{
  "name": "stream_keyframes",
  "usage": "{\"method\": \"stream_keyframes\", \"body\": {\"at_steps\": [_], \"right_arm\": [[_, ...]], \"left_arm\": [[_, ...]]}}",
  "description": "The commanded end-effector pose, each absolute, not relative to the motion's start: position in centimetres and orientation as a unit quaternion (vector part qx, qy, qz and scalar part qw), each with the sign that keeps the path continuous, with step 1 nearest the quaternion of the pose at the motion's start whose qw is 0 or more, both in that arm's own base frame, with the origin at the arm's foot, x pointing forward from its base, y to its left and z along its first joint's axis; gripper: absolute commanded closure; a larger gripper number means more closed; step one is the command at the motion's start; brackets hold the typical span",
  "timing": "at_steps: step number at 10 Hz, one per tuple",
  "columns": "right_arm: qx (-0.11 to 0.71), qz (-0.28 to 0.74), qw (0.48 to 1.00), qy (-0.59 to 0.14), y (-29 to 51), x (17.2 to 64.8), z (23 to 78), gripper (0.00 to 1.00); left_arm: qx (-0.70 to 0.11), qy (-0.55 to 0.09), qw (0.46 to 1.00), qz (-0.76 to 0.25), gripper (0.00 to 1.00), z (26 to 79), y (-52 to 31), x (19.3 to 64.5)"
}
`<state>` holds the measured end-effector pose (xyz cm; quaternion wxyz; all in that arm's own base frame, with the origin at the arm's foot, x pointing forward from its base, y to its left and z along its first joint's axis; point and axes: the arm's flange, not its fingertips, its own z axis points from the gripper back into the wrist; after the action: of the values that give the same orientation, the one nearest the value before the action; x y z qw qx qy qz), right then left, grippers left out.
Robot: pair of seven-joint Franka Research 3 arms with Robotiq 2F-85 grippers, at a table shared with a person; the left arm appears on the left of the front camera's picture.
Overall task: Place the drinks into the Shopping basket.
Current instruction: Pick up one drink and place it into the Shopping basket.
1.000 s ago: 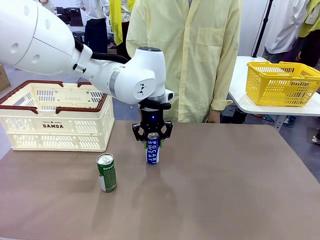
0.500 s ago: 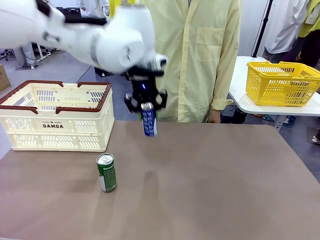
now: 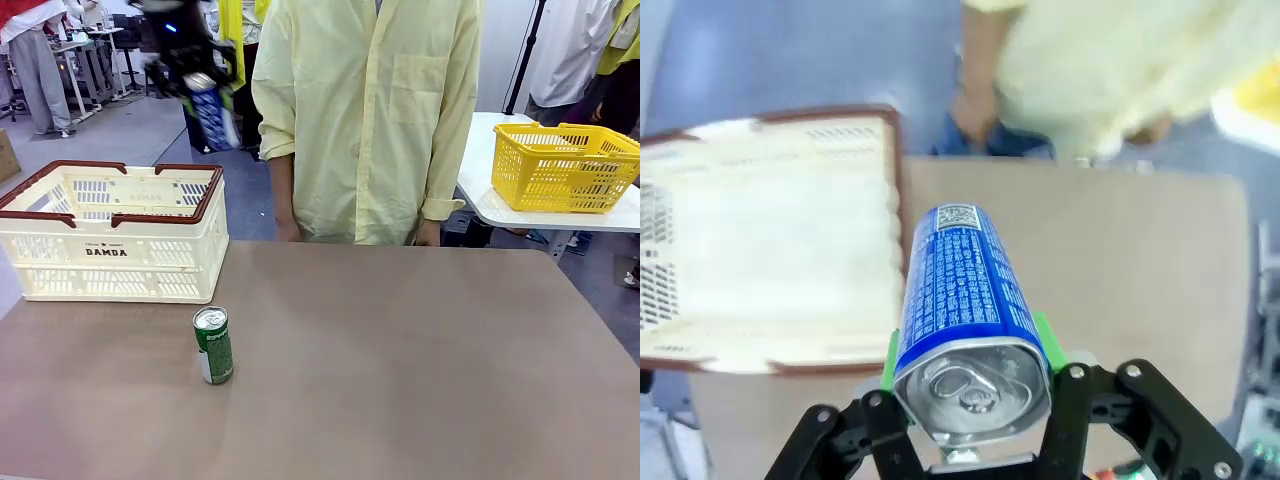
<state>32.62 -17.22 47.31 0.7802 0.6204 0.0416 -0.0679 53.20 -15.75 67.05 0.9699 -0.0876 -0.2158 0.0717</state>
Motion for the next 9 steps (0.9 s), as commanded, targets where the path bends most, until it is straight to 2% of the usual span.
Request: {"method": "stream_keyframes", "body": {"at_steps": [1, 3, 5, 9], "right_arm": [[0.618, -0.064, 0.782, 0.044, -17.3, 32.4, 47.6, 0.0], [0.618, -0.064, 0.782, 0.044, -17.3, 32.4, 47.6, 0.0], [0.618, -0.064, 0.782, 0.044, -17.3, 32.4, 47.6, 0.0], [0.618, -0.064, 0.782, 0.044, -17.3, 32.4, 47.6, 0.0]], "left_arm": [[-0.082, -0.223, 0.96, 0.15, 1.0, 65.4, -11.4, 57.1], [-0.059, -0.194, 0.962, 0.185, 1.0, 62.3, -8.1, 58.4], [-0.048, -0.139, 0.964, 0.221, 1.0, 56.3, -5.8, 59.8], [-0.002, -0.081, 0.969, 0.235, 1.0, 46.2, -4.1, 59.1]]}}
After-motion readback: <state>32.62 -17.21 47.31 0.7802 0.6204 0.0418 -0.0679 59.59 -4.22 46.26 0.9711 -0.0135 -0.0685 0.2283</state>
